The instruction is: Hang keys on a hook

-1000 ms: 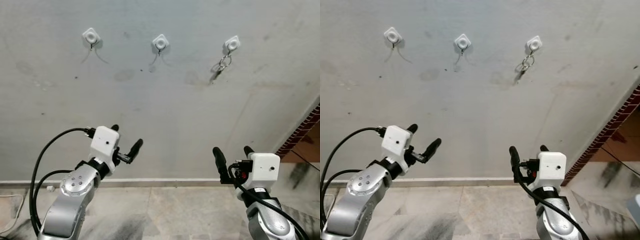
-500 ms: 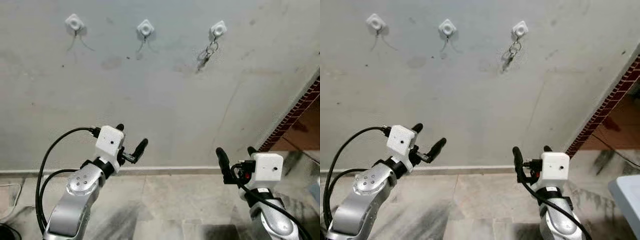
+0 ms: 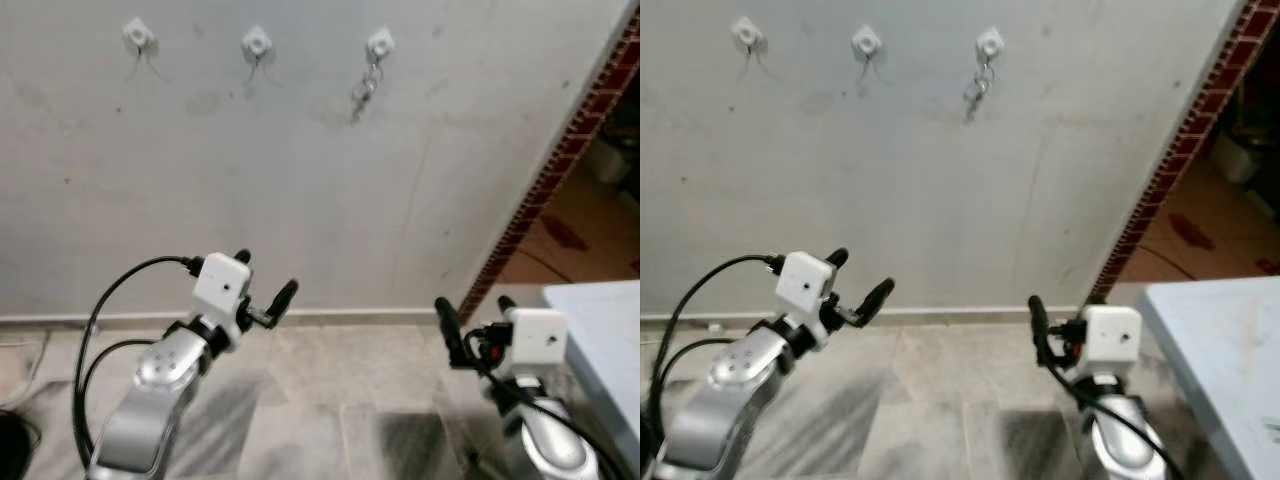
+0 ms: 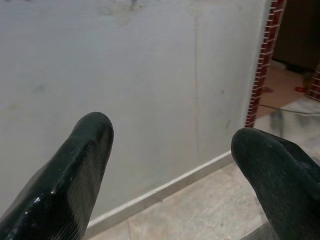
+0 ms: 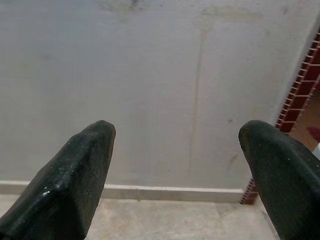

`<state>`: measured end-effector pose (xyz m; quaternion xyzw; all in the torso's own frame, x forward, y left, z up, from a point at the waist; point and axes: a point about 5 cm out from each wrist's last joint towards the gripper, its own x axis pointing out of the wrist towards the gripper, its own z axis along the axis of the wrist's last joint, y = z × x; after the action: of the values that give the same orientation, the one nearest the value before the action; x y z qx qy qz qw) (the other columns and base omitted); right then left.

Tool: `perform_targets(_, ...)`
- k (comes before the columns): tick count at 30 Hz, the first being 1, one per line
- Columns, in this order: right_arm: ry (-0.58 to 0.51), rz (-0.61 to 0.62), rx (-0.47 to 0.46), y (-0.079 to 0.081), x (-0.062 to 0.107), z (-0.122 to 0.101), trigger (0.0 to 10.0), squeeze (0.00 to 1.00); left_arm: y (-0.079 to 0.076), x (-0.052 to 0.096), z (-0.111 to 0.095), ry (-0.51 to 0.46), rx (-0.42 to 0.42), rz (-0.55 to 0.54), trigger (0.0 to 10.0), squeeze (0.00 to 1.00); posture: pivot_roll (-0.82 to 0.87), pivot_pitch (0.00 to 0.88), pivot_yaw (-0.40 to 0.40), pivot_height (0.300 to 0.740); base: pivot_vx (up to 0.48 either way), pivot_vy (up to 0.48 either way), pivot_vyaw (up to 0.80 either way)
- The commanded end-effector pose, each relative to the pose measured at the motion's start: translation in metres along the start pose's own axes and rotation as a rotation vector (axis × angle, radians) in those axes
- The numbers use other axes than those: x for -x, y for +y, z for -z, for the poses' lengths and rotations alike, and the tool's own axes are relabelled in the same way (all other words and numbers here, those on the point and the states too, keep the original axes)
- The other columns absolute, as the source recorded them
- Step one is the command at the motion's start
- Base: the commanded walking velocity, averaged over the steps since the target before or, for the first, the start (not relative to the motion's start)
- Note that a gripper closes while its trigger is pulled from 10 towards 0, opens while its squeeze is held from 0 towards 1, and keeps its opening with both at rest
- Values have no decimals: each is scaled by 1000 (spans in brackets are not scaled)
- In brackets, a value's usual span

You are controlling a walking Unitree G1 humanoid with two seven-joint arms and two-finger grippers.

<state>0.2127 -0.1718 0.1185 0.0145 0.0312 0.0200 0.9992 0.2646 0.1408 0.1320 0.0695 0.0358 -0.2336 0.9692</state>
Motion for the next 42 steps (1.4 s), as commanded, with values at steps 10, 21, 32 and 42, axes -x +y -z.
perform_targets(10, -11, 15, 13, -4, -2, -2, 10000, 0, -4, -2, 2, -1, 5, 22, 10000, 0, 105, 0, -20, 740, -235, -188, 0)
perform_targets(21, -17, 12, 19, -6, -4, -4, 10000, 0, -4, -4, 6, 0, 30, 2, 10000, 0, 98, 0, -30, 740, 0, 0, 0)
perform_targets(32, -20, 10, 23, -6, -4, -5, 10000, 0, -6, -6, 7, 0, 55, -2, 10000, 0, 92, 0, -32, 740, -156, 211, 0)
perform_targets(42, -18, 11, 22, -6, -4, -5, 10000, 0, -7, -6, 8, 7, 51, 14, 10000, 0, 90, 0, -30, 740, -259, 407, 0)
